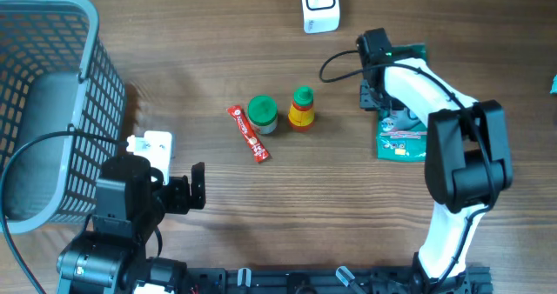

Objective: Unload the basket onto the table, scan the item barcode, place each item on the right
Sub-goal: 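Reach the right gripper to the green 3M gloves bag and grasp it, then lift the gloves bag upright and swing it toward the scanner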

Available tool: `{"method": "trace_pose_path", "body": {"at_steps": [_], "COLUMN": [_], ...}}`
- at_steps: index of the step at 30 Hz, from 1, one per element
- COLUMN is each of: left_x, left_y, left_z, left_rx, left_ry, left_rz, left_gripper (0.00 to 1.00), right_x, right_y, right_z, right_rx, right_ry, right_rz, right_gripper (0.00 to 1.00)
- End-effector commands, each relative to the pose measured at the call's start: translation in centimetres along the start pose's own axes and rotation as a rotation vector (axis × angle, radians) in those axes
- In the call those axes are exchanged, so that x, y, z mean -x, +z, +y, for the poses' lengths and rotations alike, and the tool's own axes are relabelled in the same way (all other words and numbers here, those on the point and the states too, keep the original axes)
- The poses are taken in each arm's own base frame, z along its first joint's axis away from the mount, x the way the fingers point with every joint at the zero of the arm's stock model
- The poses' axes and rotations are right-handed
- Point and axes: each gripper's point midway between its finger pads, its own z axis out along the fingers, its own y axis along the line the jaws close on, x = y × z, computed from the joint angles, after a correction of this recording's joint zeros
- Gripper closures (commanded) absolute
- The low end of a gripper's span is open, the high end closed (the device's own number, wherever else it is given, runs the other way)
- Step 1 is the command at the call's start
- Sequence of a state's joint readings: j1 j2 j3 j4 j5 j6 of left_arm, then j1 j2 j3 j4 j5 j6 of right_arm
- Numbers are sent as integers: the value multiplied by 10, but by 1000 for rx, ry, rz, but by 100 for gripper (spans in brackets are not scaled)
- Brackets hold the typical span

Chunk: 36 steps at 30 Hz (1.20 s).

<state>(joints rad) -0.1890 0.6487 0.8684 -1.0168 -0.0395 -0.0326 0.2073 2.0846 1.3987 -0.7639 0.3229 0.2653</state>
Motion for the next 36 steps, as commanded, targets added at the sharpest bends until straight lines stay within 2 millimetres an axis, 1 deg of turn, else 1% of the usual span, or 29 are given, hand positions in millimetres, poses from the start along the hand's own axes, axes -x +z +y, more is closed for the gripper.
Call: {"method": "trace_pose_path", "body": {"at_steps": [1, 2, 6, 9, 11, 13, 16, 19, 23, 24, 26, 29, 30, 31, 36], "left_x": [-1, -1, -1, -1, -1, -1, -1, -1, -1, -1, -1, -1, -1, -1, -1], "left_y": [0, 0, 0, 0, 0, 0, 0, 0, 0, 0, 0, 0, 0, 0, 0], "left_z": [-2, -2, -2, -2, -2, -2, -2, -2, -2, -2, -2, -2, -2, -2, -2], "left_rx": [-9, -9, -9, -9, -9, -9, -9, -9, -9, -9, -9, -9, -9, -9, -9], "left_ry": [-5, -6, -5, -6, -6, -6, -6, -6, -5, -5, -5, -5, -6, -5, -6], "left_rz": [-2, -2, -2, -2, -2, -2, -2, -2, -2, -2, -2, -2, -2, -2, -2], "left_gripper": [0, 0, 0, 0, 0, 0, 0, 0, 0, 0, 0, 0, 0, 0, 0], "right_x": [-50, -52, -58, -59, -55, -48, -37, -32, -34, -34, -38, -42, -43, -44, -52], "right_y": [42, 41, 33, 20, 5, -14, -49, -83, -128, -135, -156, -177, -181, -181, -175], "right_z": [-5, 4, 33, 43, 50, 58, 65, 71, 80, 81, 86, 93, 94, 94, 94], "right_rx": [18, 82, 278, 356, 420, 499, 605, 706, 858, 886, 979, 1100, 1133, 1141, 1159], "right_ry": [-8, 3, -50, -56, -65, -85, -114, -122, -127, -130, -148, -141, -145, -153, -133], "right_rz": [180, 198, 239, 262, 257, 231, 166, 117, 85, 82, 75, 95, 98, 94, 124], "right_gripper": [88, 96, 96, 96, 96, 96, 96, 96, 96, 96, 96, 96, 96, 96, 96]}}
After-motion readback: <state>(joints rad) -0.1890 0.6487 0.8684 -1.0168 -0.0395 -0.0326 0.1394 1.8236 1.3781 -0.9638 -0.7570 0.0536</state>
